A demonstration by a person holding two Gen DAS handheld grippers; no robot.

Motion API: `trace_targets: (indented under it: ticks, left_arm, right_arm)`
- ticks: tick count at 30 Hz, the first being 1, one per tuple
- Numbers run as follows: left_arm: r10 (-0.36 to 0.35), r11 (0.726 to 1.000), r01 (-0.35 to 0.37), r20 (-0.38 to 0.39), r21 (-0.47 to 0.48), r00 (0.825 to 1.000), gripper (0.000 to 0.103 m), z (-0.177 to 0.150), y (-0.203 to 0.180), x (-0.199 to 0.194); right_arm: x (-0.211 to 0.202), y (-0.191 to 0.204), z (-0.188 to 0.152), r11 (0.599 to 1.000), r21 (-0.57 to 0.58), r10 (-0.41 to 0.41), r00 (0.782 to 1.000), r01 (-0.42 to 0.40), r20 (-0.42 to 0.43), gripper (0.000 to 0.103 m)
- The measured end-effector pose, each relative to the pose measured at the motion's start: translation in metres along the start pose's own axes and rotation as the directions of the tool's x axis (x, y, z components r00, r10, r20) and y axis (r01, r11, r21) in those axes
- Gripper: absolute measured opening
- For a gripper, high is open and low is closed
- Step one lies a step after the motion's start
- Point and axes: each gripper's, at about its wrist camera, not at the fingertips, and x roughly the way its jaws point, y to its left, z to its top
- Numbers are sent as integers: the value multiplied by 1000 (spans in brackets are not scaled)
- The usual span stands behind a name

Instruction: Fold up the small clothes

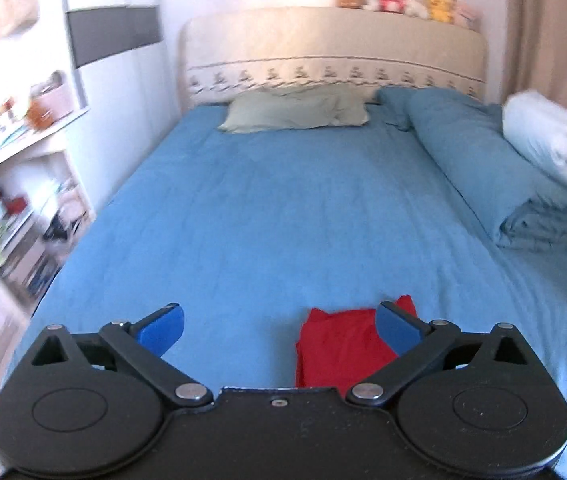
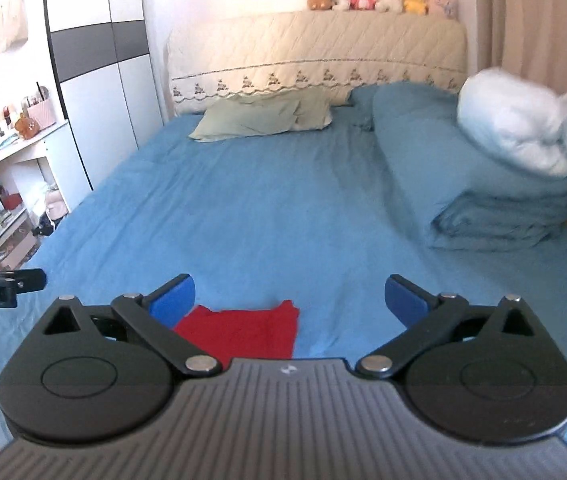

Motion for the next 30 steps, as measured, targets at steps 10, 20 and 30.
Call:
trace_targets:
  ticks: [10,20,30]
  left_arm:
    - [9,998,-20,-183,-58,983,103,-19,-2,-120]
    - [7,1000,-1,-211,29,977,103,-38,-8,-145]
    - [7,999,3,-194,51,981,103,-40,-2,-155]
  right_arm:
    - [-124,16,20,997,-10,-72,971,72,-229,103]
    - [-162,36,-17,996,-10,-87,942,88,-324,103]
    - [-167,56,-20,995,-12,-95,934,97,-343,103]
